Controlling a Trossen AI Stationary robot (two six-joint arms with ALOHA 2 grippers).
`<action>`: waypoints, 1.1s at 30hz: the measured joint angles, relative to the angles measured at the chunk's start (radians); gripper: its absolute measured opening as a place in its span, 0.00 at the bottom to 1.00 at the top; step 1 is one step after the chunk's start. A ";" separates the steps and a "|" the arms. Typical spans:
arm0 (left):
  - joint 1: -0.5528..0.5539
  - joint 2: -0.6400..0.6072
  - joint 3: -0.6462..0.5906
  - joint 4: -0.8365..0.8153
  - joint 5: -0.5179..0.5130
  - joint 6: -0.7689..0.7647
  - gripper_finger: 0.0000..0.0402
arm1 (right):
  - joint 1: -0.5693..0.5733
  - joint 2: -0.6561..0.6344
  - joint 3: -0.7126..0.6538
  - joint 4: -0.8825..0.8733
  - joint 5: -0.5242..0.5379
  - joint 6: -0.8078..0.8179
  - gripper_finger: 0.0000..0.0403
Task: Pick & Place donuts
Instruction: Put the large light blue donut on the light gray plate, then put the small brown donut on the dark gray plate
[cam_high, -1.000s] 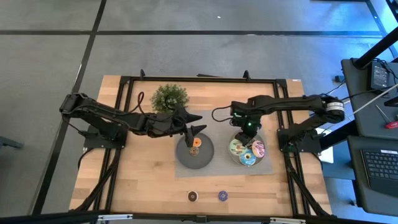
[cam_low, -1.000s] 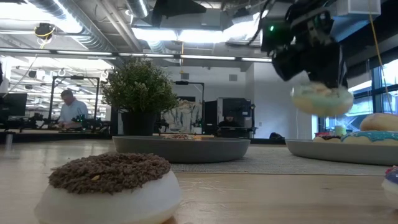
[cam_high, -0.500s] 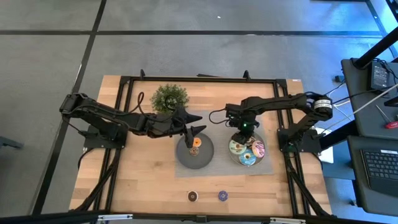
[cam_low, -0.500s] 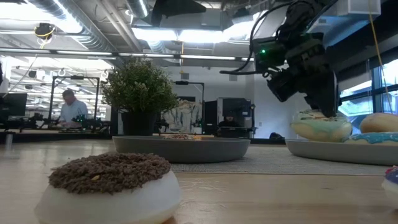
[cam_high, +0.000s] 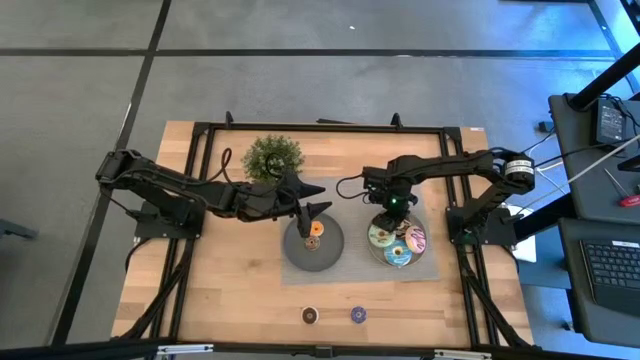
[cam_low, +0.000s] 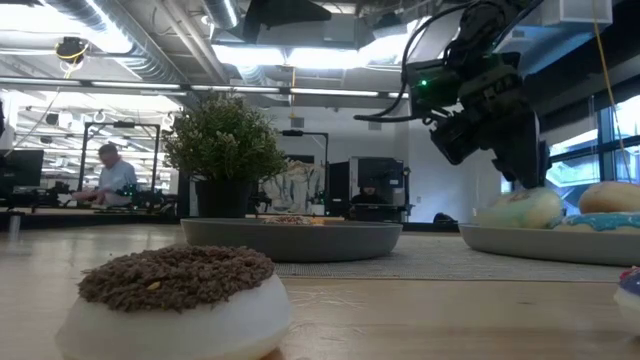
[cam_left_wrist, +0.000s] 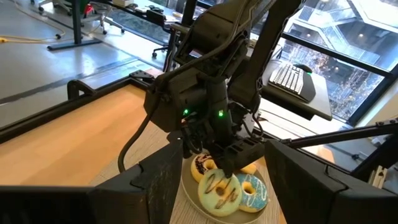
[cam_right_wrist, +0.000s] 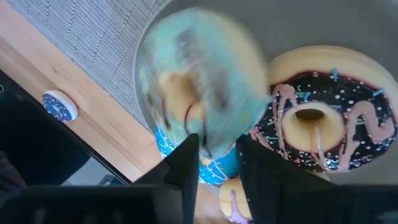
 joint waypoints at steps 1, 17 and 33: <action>0.000 0.000 0.000 -0.001 0.000 0.000 0.55 | 0.000 -0.001 0.000 -0.001 0.001 0.000 0.29; 0.000 0.000 0.000 -0.189 0.104 -0.004 0.56 | -0.002 -0.207 0.000 0.042 0.162 0.064 0.35; 0.057 -0.001 0.000 -0.393 0.339 0.008 0.56 | 0.247 -0.339 0.000 0.694 0.379 -0.173 0.35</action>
